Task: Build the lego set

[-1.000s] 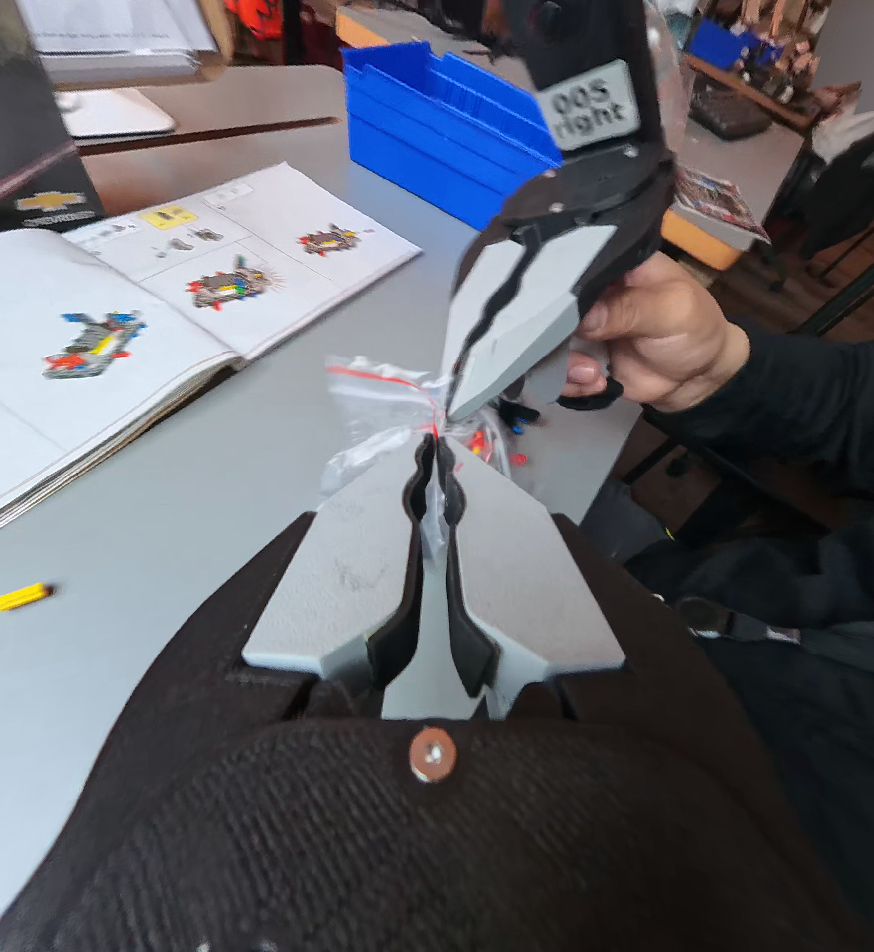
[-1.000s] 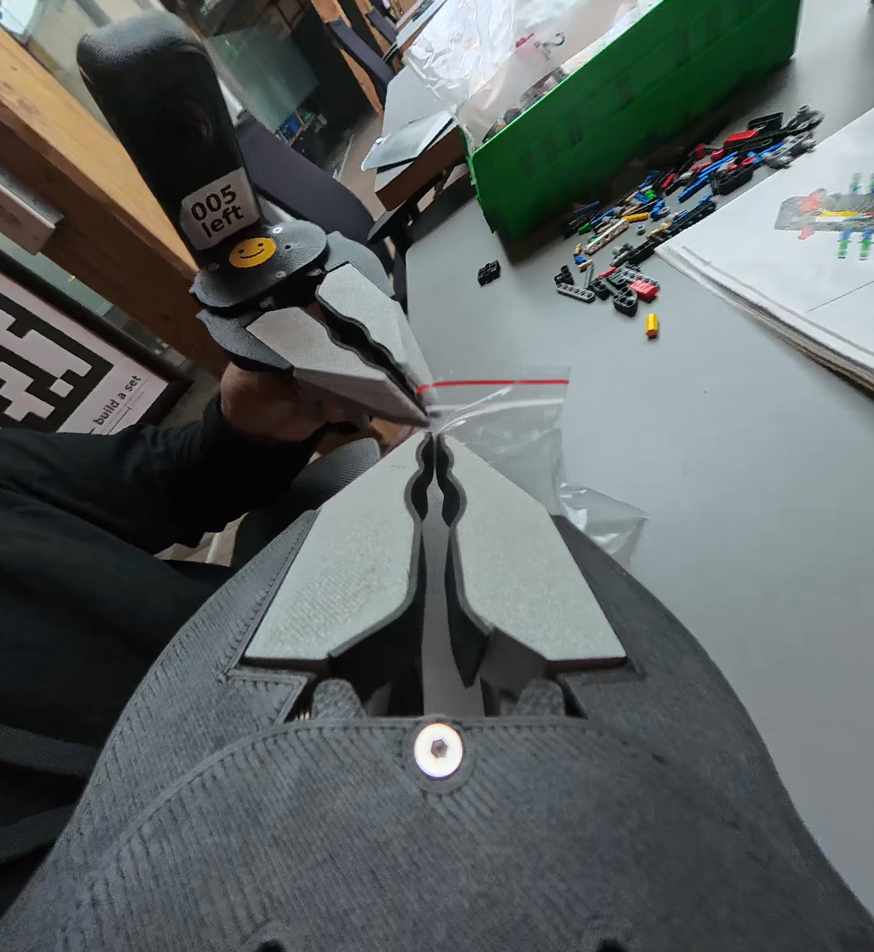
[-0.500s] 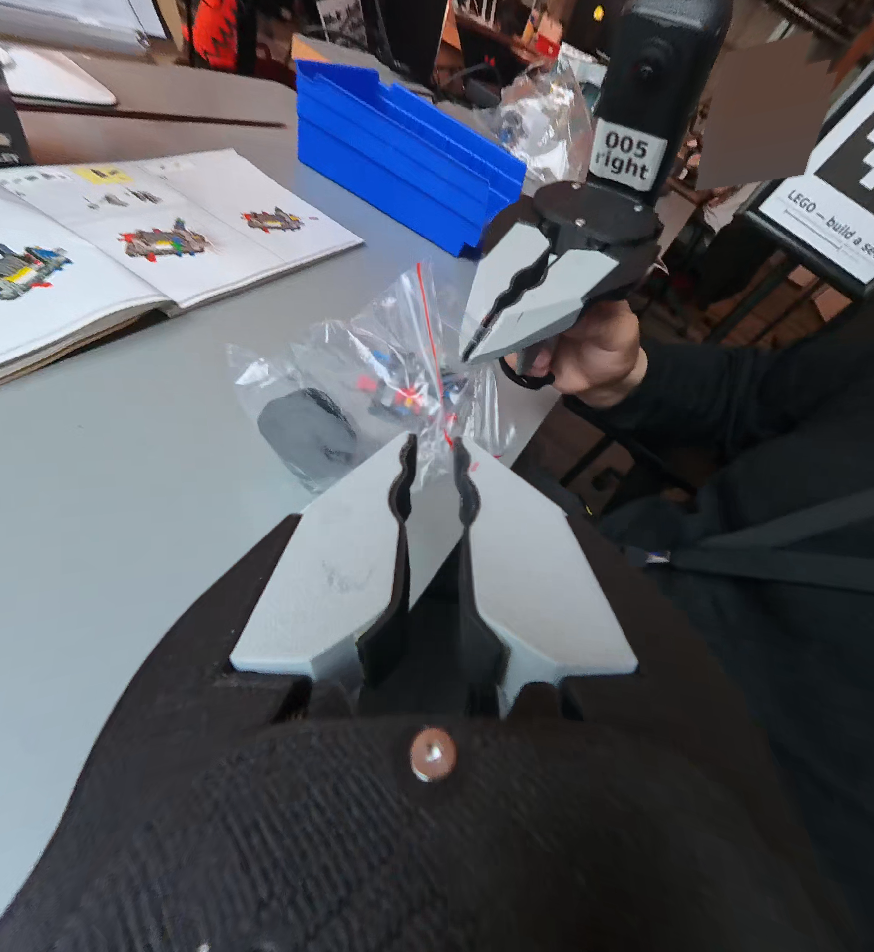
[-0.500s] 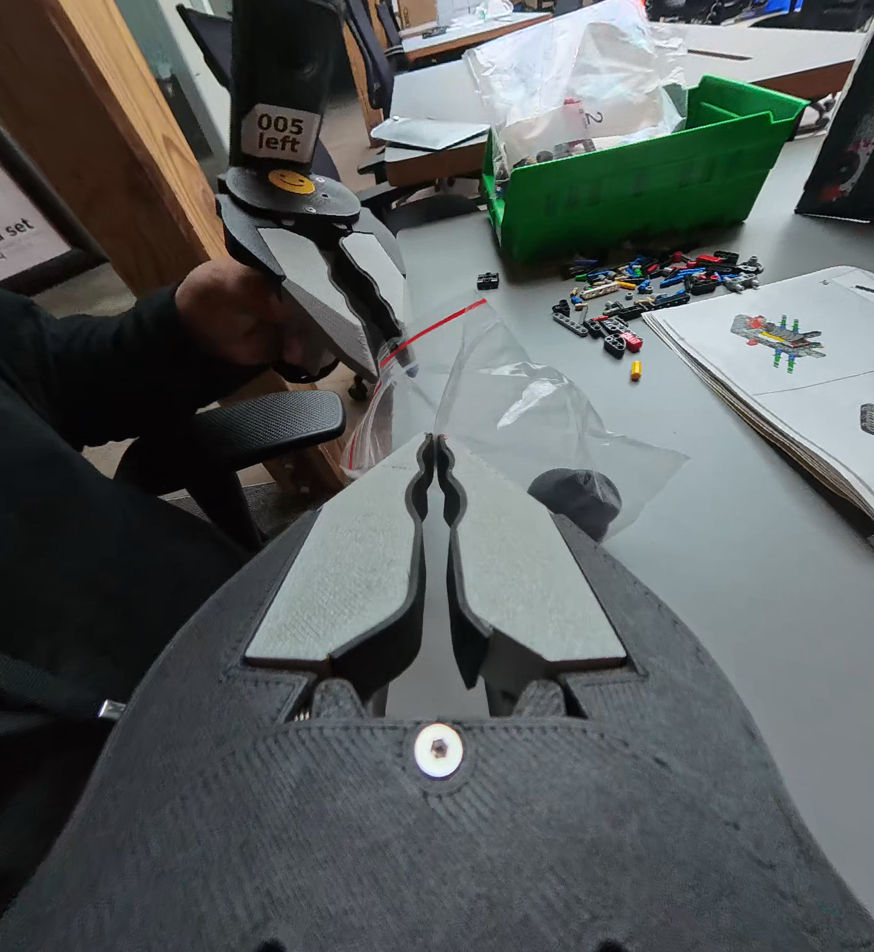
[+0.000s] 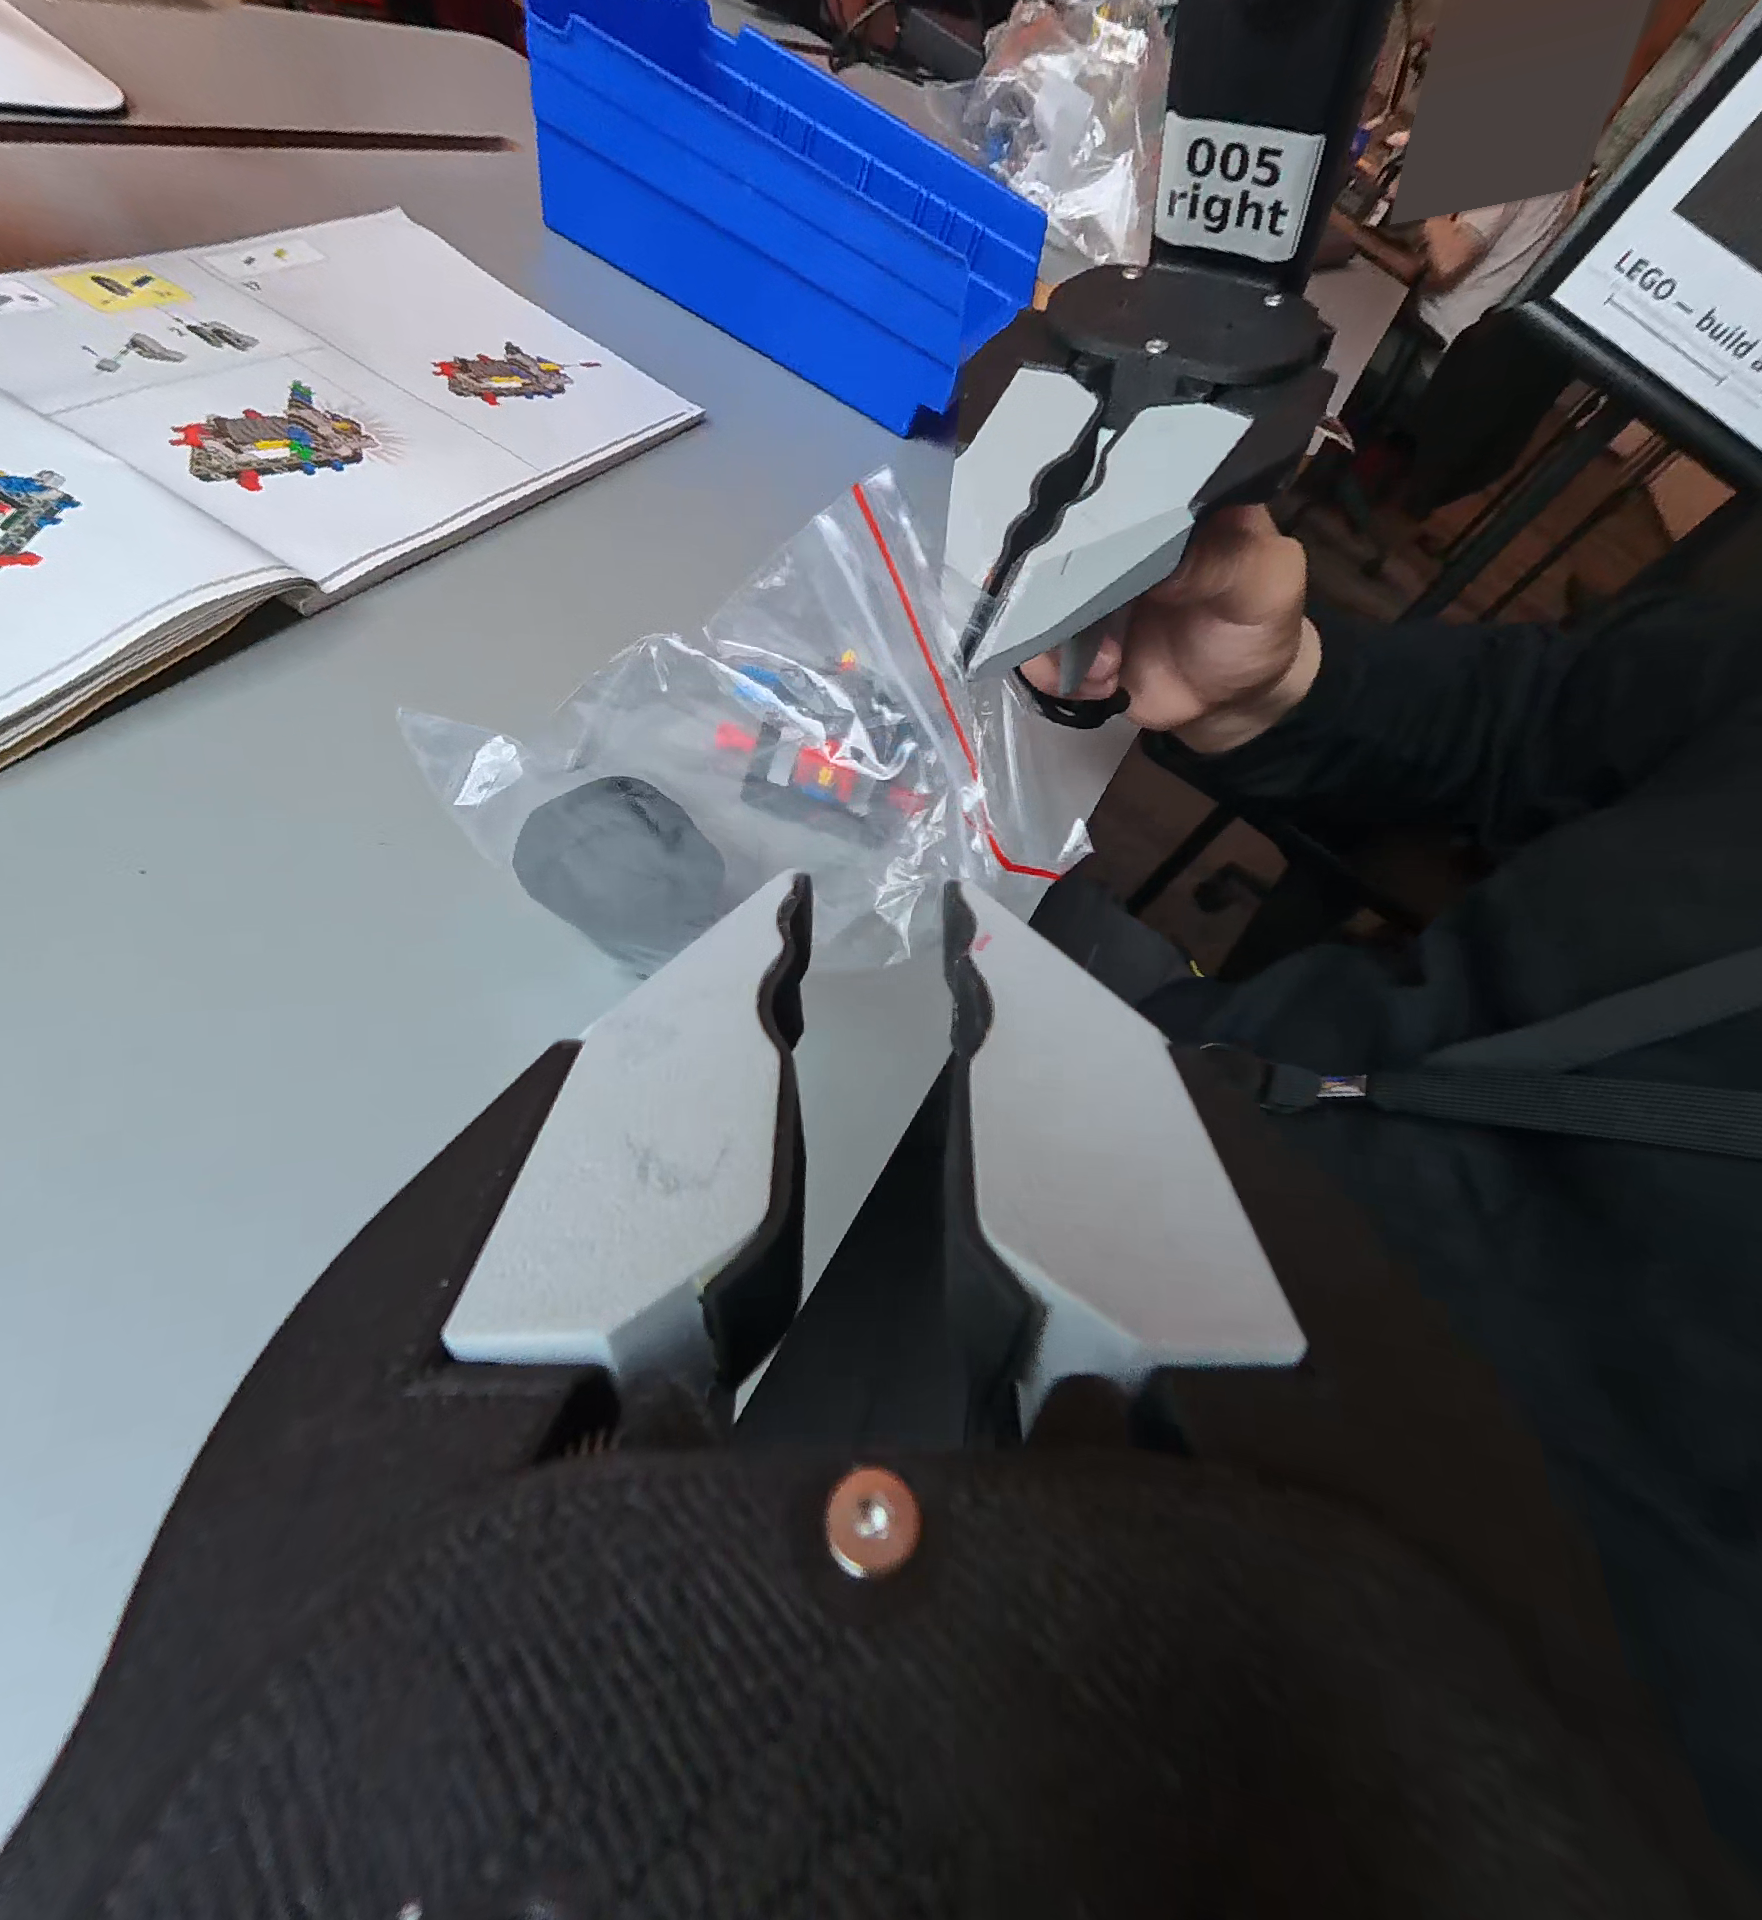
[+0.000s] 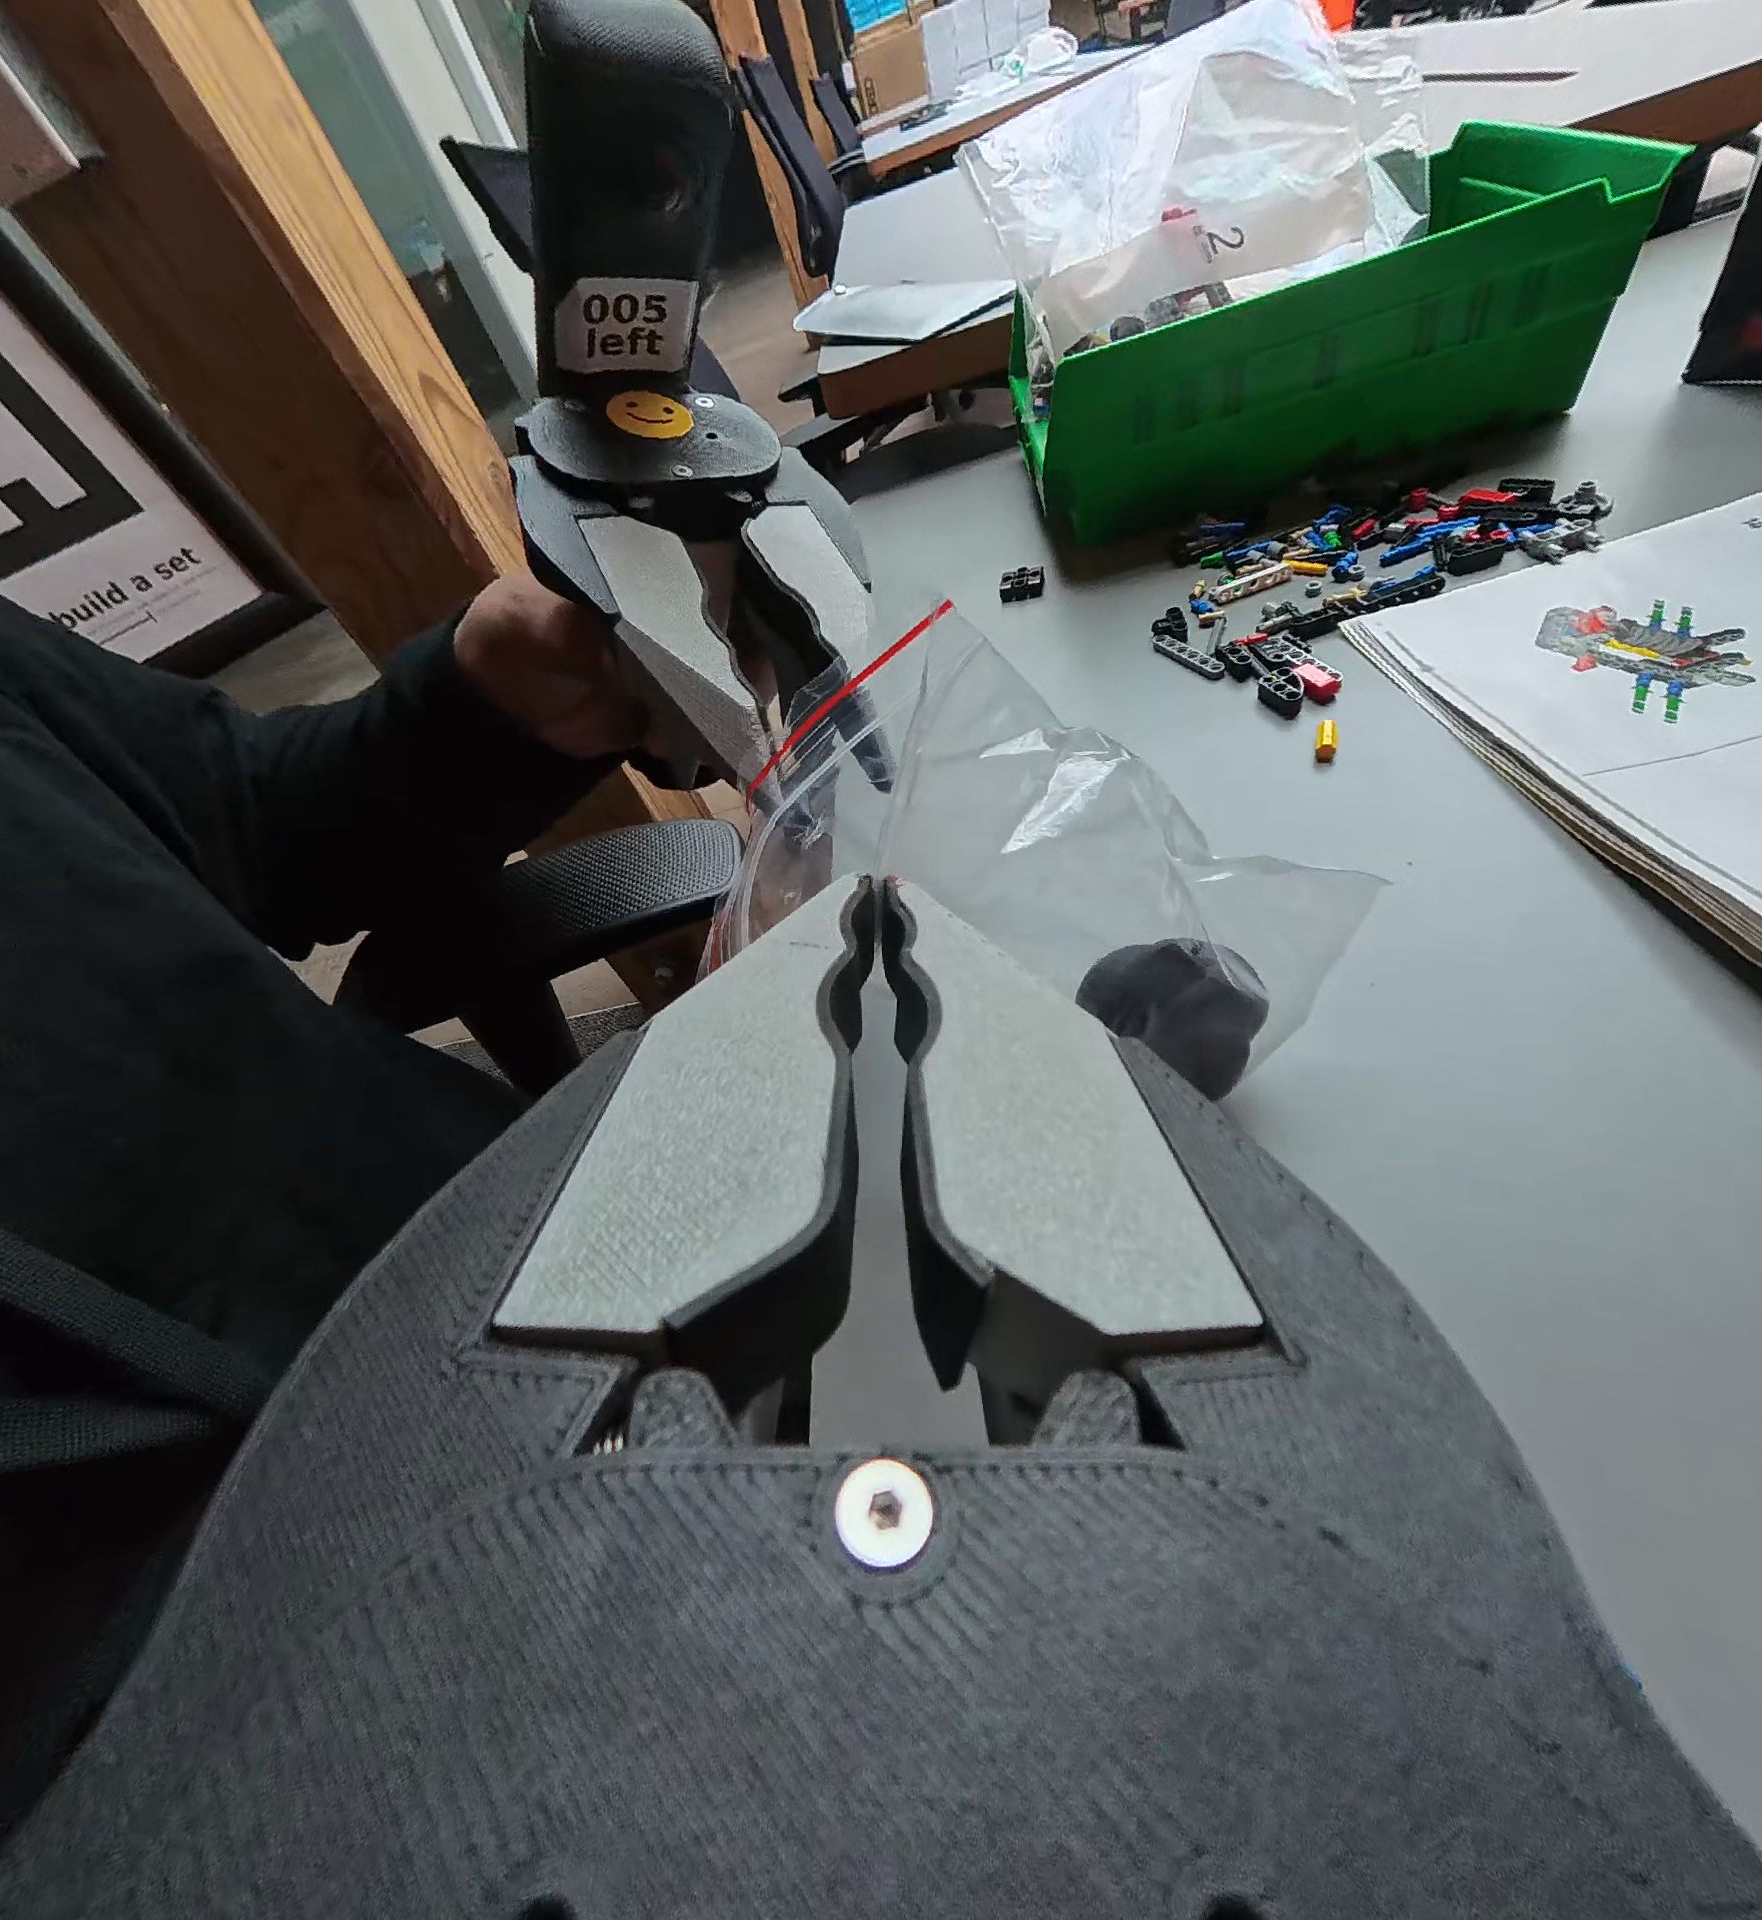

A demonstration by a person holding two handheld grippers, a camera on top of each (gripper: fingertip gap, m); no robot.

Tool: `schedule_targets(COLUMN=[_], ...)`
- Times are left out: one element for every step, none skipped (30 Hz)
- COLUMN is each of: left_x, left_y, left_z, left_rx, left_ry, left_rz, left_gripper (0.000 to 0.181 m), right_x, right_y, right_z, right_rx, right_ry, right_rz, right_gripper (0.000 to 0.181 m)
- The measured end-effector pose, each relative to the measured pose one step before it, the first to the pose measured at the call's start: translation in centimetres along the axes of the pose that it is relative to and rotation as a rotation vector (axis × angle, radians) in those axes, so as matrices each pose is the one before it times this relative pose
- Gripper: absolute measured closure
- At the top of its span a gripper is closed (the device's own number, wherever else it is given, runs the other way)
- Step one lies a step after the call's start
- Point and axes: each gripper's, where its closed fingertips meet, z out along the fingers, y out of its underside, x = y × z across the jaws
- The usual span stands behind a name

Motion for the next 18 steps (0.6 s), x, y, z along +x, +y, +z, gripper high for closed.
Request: schedule_targets(left_x=[-0.012, 0.026, 0.169, 0.230, 0.248, 0.239, 0.069, -0.087, -0.305, -0.387, -0.239, -0.039, -0.291, -0.633, -1.008, -1.183, -0.940, -0.738], left_y=[-0.140, -0.144, -0.236, -0.406, -0.497, -0.510, -0.448, -0.259, 0.012, 0.193, 0.279, 0.430, 0.521, 0.531, 0.611, 0.841, 0.792, 0.643], left_z=[-0.106, -0.133, -0.173, -0.174, -0.172, -0.136, -0.049, 0.048, 0.164, 0.278, 0.354, 0.344, 0.254, 0.122, 0.022, -0.034, -0.045, -0.092], left_rx=[0.0038, 0.0007, 0.0032, 0.0110, 0.0145, 0.0137, 0.0087, -0.0012, -0.0156, -0.0247, -0.0238, -0.0275, -0.0249, -0.0165, -0.0179, -0.0300, -0.0215, -0.0076], left_ry=[-0.0040, -0.0058, 0.0011, 0.0035, 0.0031, 0.0018, -0.0085, -0.0158, -0.0231, -0.0238, -0.0131, 0.0014, -0.0093, -0.0244, -0.0388, -0.0425, -0.0255, -0.0126], left_rz=[0.0047, 0.0074, 0.0050, 0.0003, 0.0000, 0.0009, 0.0018, 0.0045, 0.0056, 0.0060, 0.0086, 0.0124, 0.0156, 0.0137, 0.0086, 0.0052, 0.0027, 0.0014], left_gripper=[0.158, 0.157, 0.155, 0.153, 0.150, 0.148, 0.143, 0.138, 0.136, 0.135, 0.135, 0.146, 0.164, 0.181, 0.181, 0.181, 0.181, 0.181], right_x=[0.074, 0.057, 0.000, -0.031, -0.047, -0.055, -0.081, -0.112, -0.093, -0.077, -0.087, -0.102, -0.065, -0.005, 0.110, 0.336, 0.668, 1.011], right_y=[-0.059, -0.032, -0.044, -0.015, 0.023, 0.080, 0.062, 0.045, 0.069, 0.090, 0.113, 0.156, 0.176, 0.153, 0.093, 0.007, -0.091, -0.154], right_z=[0.019, 0.008, 0.012, 0.023, 0.059, 0.088, 0.097, 0.130, 0.174, 0.230, 0.315, 0.381, 0.401, 0.368, 0.252, 0.078, -0.158, -0.346], right_rx=[0.0033, 0.0022, 0.0021, 0.0018, -0.0011, -0.0035, -0.0022, -0.0013, -0.0040, -0.0074, -0.0107, -0.0155, -0.0186, -0.0194, -0.0178, -0.0147, -0.0129, -0.0118], right_ry=[0.0002, -0.0022, -0.0057, -0.0066, -0.0060, -0.0049, -0.0047, -0.0063, -0.0067, -0.0068, -0.0089, -0.0113, -0.0091, -0.0049, 0.0021, 0.0133, 0.0239, 0.0322], right_rz=[0.0012, 0.0039, 0.0053, 0.0046, 0.0031, 0.0012, 0.0000, 0.0005, 0.0015, 0.0016, 0.0012, 0.0006, -0.0022, -0.0067, -0.0090, -0.0100, -0.0080, 0.0012], right_gripper=[0.181, 0.181, 0.181, 0.181, 0.181, 0.181, 0.181, 0.181, 0.181, 0.181, 0.181, 0.181, 0.181, 0.181, 0.181, 0.177, 0.174, 0.168])
